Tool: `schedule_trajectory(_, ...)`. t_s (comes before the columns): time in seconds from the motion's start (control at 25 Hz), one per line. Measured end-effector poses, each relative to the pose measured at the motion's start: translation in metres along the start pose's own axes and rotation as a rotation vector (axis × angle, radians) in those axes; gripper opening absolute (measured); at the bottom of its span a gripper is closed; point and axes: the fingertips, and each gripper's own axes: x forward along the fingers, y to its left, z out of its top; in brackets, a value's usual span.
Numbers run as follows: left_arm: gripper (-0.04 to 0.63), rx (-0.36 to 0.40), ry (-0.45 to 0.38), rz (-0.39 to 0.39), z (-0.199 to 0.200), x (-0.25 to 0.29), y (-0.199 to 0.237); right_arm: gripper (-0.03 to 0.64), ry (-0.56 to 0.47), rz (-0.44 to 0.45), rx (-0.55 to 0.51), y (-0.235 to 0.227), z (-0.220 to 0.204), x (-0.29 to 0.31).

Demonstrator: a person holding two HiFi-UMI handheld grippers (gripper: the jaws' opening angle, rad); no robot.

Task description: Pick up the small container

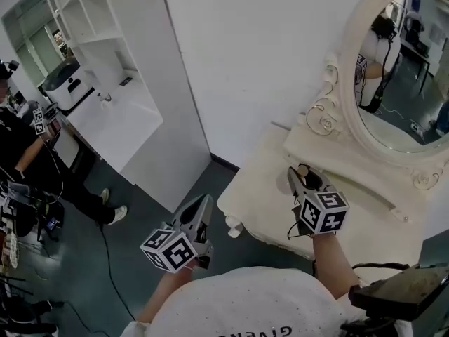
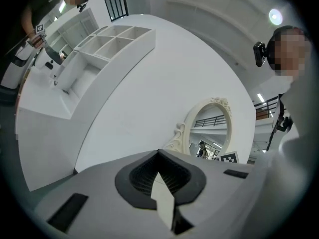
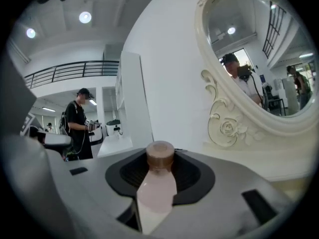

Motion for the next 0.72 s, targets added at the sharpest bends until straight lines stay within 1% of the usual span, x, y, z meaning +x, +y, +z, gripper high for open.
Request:
schedule_trajectory(0.12, 0.002, 0.001, -0.034, -0.042, 0.015, -0.009, -0.006, 0.133, -0.062, 0.001, -0.022, 0.022, 0.026, -0.024)
schedule_trajectory(0.2, 0.002, 0.004, -0.053, -0.068, 0.023, -0.013, -0.010, 0.133, -0.076, -0.009, -0.030, 0.035, 0.037, -0.038)
schedule_trajectory(0.28, 0.002, 0.007, -0.052, -0.098, 0.027, -0.013, -0.016, 0.133, -0.078, -0.017, -0.044, 0.045, 0.045, -0.051)
schedule_trajectory(0.44, 0.002, 0.015, -0.029, -0.145, 0.029, -0.016, -0.026, 0.133, -0.081, -0.048, -0.089, 0.060, 0.050, -0.074)
schedule_trajectory(0.64, 0.002, 0.023, -0.045, -0.190, 0.033, -0.036, -0.034, 0.133, -0.095, -0.091, -0.123, 0.080, 0.047, -0.097)
schedule_trajectory(0.72, 0.002, 0.019, -0.037, -0.212, 0.032, -0.043, -0.038, 0.133, -0.106, -0.097, -0.123, 0.090, 0.047, -0.106)
